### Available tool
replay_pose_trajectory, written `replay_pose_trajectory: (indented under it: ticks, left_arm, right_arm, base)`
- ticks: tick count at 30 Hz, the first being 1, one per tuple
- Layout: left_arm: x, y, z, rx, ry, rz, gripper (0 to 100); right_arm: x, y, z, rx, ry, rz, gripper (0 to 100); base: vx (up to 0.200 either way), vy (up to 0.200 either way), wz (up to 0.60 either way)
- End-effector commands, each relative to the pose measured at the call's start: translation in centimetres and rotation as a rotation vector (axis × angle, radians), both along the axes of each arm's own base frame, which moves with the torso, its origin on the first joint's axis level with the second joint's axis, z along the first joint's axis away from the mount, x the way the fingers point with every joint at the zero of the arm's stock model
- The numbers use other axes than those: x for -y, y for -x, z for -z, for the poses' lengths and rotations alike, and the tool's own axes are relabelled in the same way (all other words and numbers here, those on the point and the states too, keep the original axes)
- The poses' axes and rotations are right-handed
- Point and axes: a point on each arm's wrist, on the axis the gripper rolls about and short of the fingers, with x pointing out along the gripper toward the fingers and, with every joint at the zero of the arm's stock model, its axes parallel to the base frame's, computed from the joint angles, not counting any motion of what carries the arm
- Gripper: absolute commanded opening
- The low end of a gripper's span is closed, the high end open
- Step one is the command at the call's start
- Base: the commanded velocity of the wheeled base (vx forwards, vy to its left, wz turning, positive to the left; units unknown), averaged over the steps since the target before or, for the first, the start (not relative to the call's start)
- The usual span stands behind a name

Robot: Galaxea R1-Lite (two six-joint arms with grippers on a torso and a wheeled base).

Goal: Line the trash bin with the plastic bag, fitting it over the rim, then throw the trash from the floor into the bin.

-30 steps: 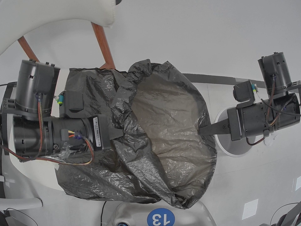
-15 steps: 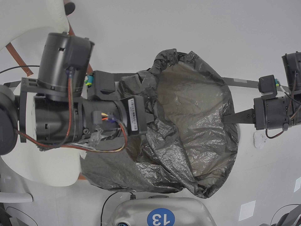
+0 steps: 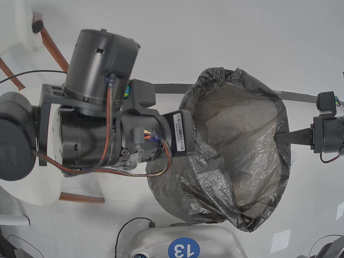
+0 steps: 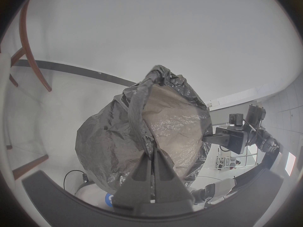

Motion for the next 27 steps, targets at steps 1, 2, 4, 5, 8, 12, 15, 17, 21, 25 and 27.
replay_pose_trajectory:
  ticks: [1,2,4,5,8,12,15,17,21,25,27]
  left_arm:
    - [0.1,-0.1,-0.4,0.007,0.013,-0.002,0]
    - [0.1,-0.1,-0.7,0.013,0.022,-0.001,0]
    - [0.0,0.0,-1.1,0.024,0.033,-0.004,0]
    - [0.0,0.1,-1.2,0.028,0.035,-0.006,0]
    - [0.1,0.6,-1.7,0.057,0.038,-0.027,0]
    - [0.2,2.1,-2.1,0.086,0.029,-0.049,0]
    - [0.3,2.7,-1.7,0.095,0.009,-0.067,0]
    - [0.4,2.7,-1.8,0.105,0.023,-0.071,0]
    - [0.5,2.8,-2.1,0.124,0.048,-0.07,0]
    - [0.4,2.9,-1.8,0.125,0.041,-0.078,0]
    - [0.4,2.9,-1.9,0.13,0.041,-0.084,0]
  right_arm:
    - [0.4,0.3,-0.4,0.02,-0.009,0.012,0]
    - [0.5,0.3,-0.5,0.022,-0.009,0.016,0]
    - [0.6,0.4,-0.6,0.027,-0.011,0.018,0]
    - [0.7,0.6,-0.7,0.035,-0.014,0.017,0]
    - [1.2,1.1,-1.0,0.053,-0.02,0.032,0]
    - [1.7,2.1,-1.4,0.071,-0.028,0.042,0]
    - [1.9,2.7,-1.4,0.057,-0.022,0.042,0]
    - [2.1,2.8,-1.4,0.051,-0.019,0.051,0]
    - [2.3,2.9,-1.1,0.046,-0.017,0.06,0]
    - [2.4,2.8,-1.1,0.044,-0.016,0.066,0]
    - [2.4,2.8,-1.1,0.043,-0.015,0.068,0]
  base:
    - [0.0,-0.2,0.0]
    - [0.0,-0.2,0.0]
    - [0.0,-0.2,0.0]
    - [0.0,-0.2,0.0]
    - [0.0,-0.2,0.0]
    - [-0.05,-0.2,0.0]
    - [-0.2,-0.2,0.0]
    - [-0.2,-0.2,0.0]
    - [-0.2,-0.2,0.0]
    - [-0.1,-0.1,0.0]
    - [0.0,0.0,0.0]
